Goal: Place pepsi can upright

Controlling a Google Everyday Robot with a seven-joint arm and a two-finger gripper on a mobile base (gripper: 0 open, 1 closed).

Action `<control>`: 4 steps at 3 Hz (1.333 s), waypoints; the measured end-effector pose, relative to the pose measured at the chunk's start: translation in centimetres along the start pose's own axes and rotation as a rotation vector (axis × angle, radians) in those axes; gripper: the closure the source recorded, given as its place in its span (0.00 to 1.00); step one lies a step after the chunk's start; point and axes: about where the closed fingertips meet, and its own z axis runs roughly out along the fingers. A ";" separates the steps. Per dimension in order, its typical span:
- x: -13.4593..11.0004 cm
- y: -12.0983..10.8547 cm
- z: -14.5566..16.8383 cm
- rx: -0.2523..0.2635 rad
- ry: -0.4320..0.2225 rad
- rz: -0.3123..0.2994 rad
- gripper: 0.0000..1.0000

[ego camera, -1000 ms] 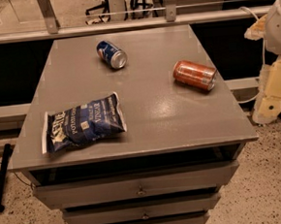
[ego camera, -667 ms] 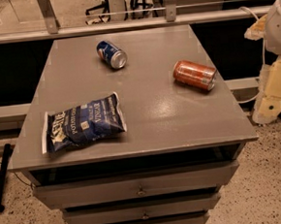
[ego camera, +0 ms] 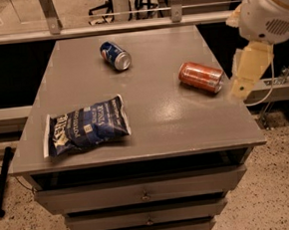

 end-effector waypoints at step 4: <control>-10.4 -11.8 8.7 -0.007 -0.227 0.273 0.00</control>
Offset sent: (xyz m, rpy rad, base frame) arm 0.2227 0.1019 -0.0298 0.3801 0.0156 -0.3122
